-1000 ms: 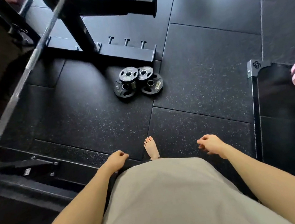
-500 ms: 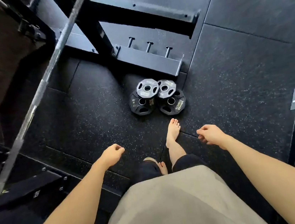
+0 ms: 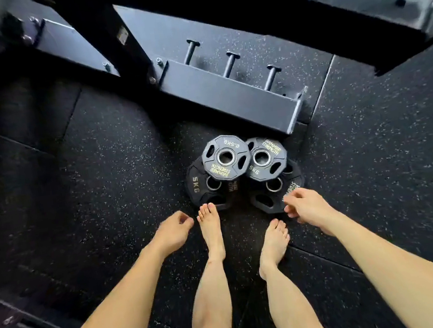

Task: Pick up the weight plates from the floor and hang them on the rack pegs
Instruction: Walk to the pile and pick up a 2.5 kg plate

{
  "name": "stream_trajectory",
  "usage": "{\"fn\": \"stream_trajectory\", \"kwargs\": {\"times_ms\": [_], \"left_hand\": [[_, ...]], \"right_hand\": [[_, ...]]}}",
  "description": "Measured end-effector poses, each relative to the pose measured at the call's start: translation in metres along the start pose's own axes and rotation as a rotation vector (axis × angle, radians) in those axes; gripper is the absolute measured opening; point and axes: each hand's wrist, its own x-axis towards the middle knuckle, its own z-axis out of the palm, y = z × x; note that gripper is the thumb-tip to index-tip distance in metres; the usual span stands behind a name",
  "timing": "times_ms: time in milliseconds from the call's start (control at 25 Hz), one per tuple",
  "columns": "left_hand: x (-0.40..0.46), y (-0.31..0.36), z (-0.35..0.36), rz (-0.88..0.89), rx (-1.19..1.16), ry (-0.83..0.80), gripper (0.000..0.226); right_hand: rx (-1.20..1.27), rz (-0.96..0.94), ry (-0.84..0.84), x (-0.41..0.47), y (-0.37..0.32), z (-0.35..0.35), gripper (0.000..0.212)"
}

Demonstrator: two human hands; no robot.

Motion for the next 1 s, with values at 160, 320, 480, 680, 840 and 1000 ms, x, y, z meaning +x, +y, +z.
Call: {"fn": "stream_trajectory", "kwargs": {"times_ms": [160,320,480,680,840,1000], "left_hand": [[0.131,0.023,0.001,0.042,-0.079,0.052,0.026],[0.252,0.042,0.007,0.082,-0.178,0.124,0.039],[0.339,0.059,0.018,0.146,-0.191,0.108,0.053],[0.381,0.068,0.039,0.086,0.002,0.089,0.065],[0.382,0.066,0.038,0.085,-0.078,0.054,0.059],[0.342,0.059,0.036,0.13,-0.195,-0.053,0.054]], "right_hand": [[0.084,0.026,0.016,0.113,-0.026,0.055,0.022],[0.005,-0.001,0.093,0.212,-0.037,0.095,0.048],[-0.237,-0.022,0.21,0.275,-0.038,0.115,0.065],[-0.382,-0.048,0.312,0.306,-0.033,0.13,0.052],[-0.42,-0.114,0.367,0.299,-0.033,0.135,0.044],[-0.35,-0.146,0.348,0.27,-0.025,0.125,0.042]]}}
